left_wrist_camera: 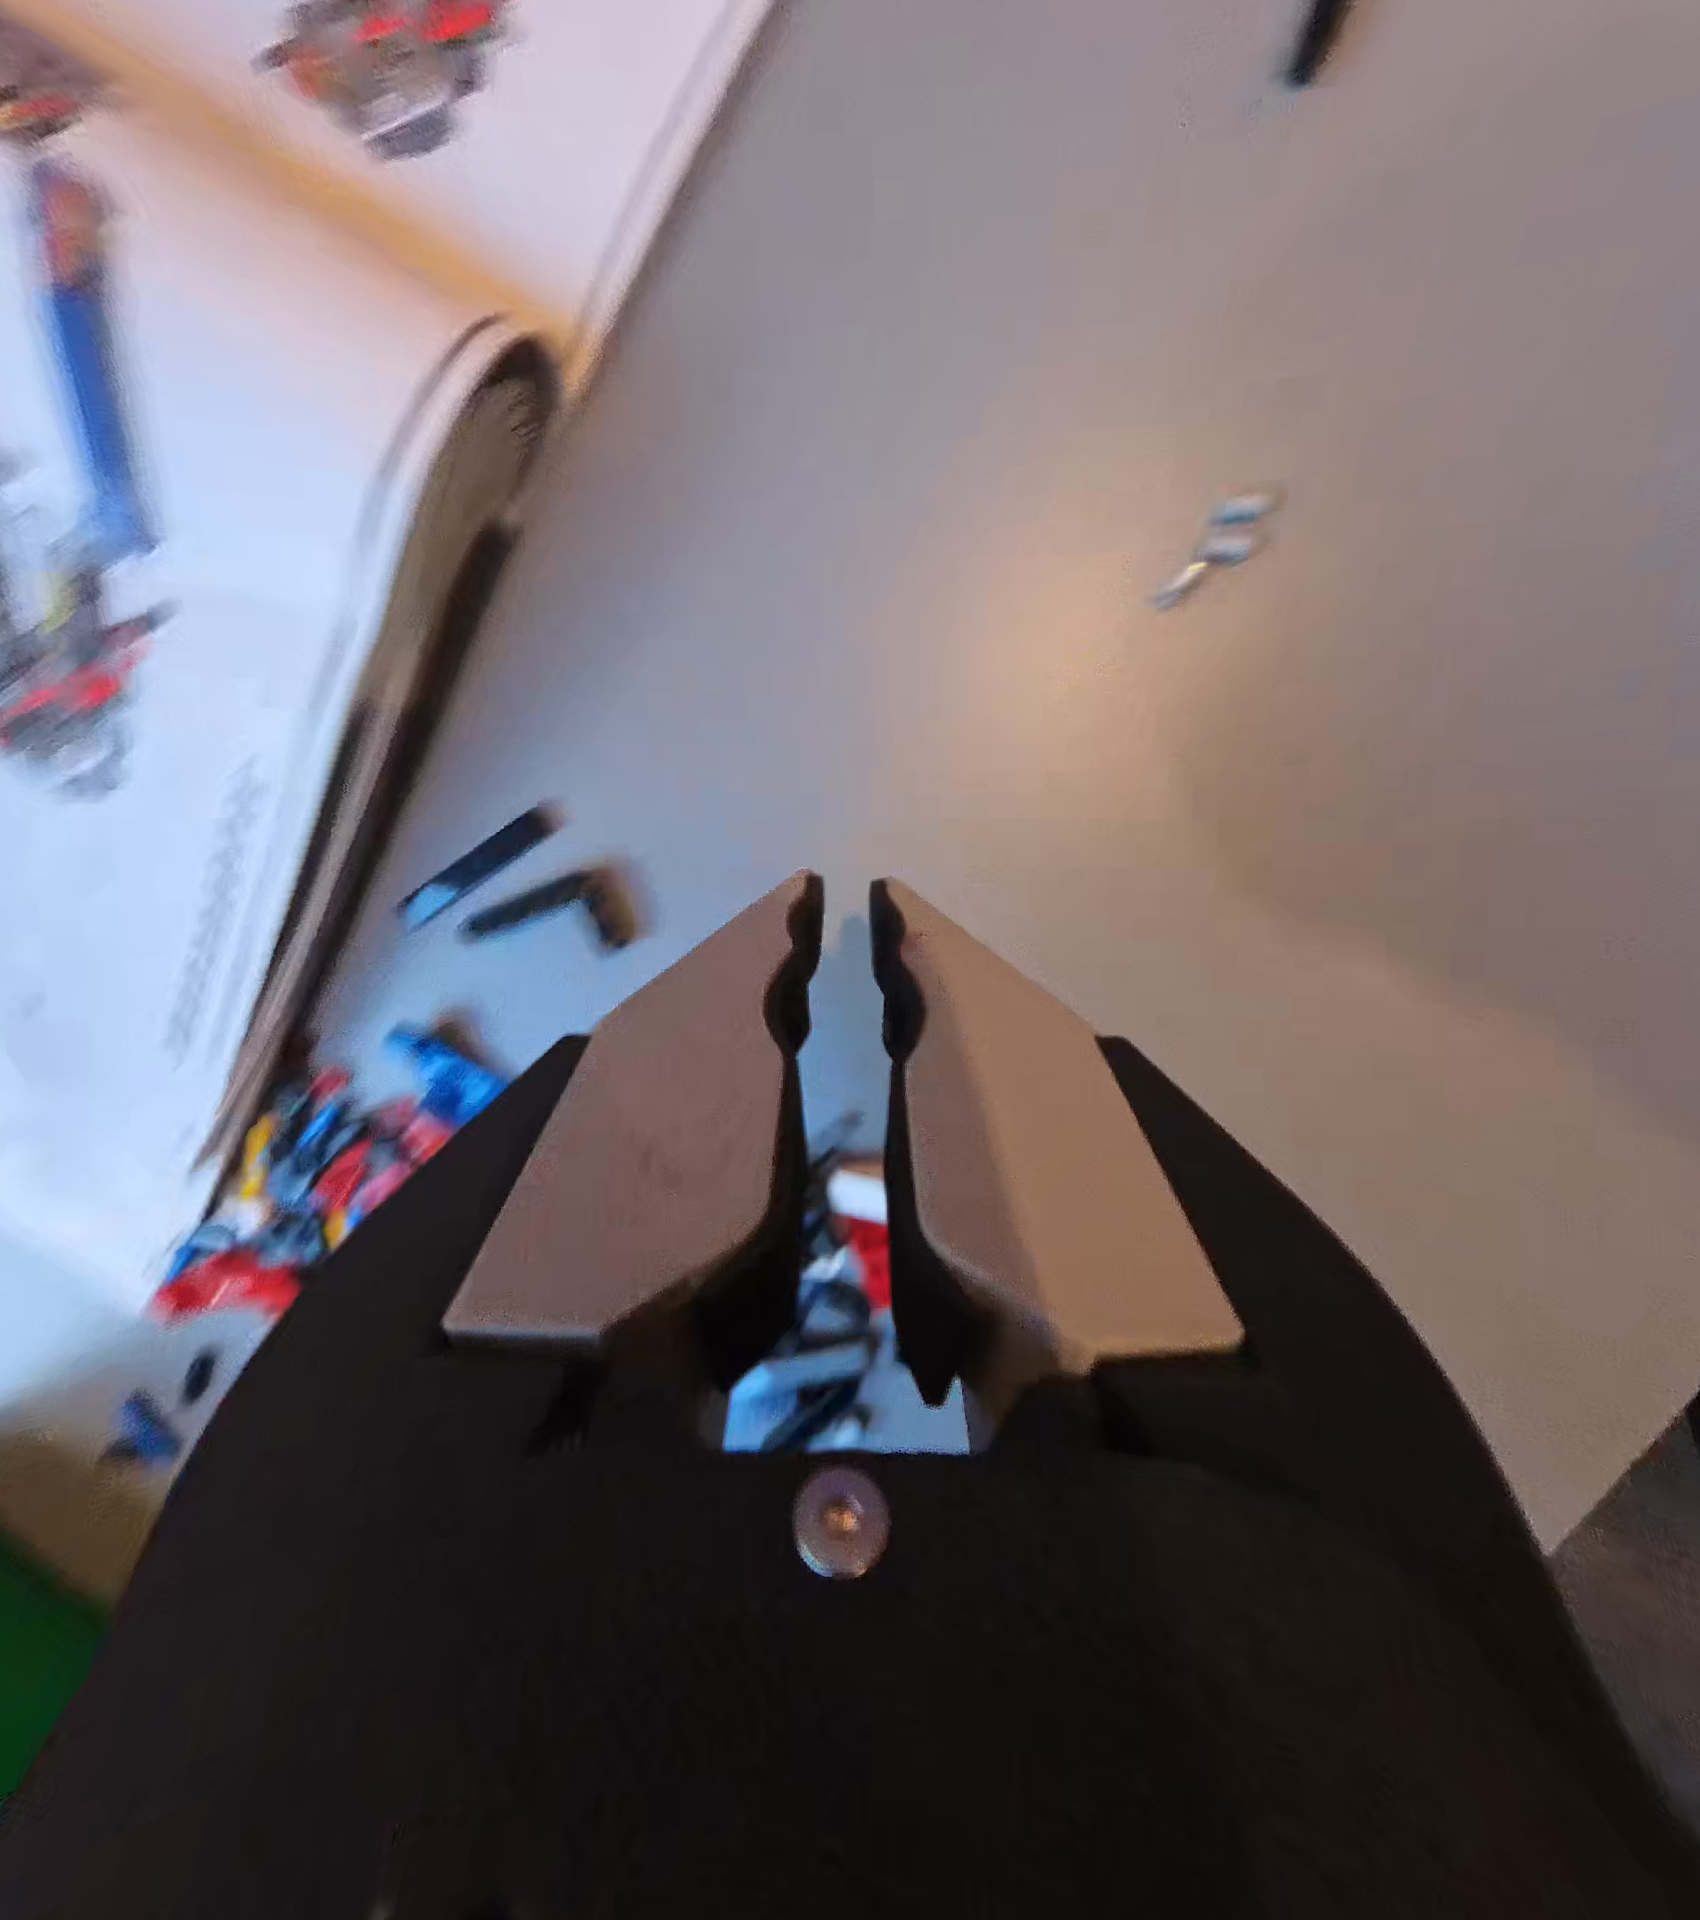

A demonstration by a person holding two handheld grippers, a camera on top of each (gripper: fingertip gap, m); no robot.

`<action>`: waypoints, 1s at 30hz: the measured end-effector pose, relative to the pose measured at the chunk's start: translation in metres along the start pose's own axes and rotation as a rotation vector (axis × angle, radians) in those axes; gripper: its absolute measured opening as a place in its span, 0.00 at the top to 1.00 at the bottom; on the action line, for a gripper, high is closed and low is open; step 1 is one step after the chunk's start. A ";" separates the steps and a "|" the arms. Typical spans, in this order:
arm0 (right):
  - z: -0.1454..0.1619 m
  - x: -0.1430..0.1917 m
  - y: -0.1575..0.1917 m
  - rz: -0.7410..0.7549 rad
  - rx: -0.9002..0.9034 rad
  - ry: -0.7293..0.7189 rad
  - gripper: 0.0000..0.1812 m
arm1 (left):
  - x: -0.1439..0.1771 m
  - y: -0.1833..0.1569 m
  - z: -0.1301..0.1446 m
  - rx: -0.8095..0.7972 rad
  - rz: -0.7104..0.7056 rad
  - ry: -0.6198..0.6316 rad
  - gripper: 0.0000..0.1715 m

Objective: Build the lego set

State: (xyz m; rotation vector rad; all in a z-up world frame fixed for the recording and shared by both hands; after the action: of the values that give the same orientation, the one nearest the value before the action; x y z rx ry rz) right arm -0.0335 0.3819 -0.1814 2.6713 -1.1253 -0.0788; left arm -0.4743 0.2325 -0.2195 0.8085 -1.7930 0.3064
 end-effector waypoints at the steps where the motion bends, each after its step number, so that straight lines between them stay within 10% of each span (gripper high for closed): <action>1: 0.000 0.000 0.000 0.000 0.000 0.000 0.98 | 0.011 0.012 0.011 0.031 -0.035 0.007 0.97; 13: 0.000 0.000 0.000 0.008 0.010 -0.001 0.98 | 0.031 0.060 0.129 0.352 -0.084 0.085 0.98; 30: 0.001 0.000 0.001 0.007 0.013 0.001 0.98 | -0.002 0.036 0.139 0.332 0.008 0.170 0.98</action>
State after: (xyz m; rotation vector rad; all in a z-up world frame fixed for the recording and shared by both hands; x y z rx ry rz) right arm -0.0343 0.3817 -0.1819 2.6780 -1.1387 -0.0690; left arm -0.5991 0.1812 -0.2671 0.9752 -1.6067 0.6709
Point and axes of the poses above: each gripper's, where its closed fingertips meet, x back along the fingers, z out of its underside, y = z × x across the jaws, the point moved 1 cm from there along x, back along the fingers, and after that the axes turned 14 degrees about -x, right-handed, at the moved point
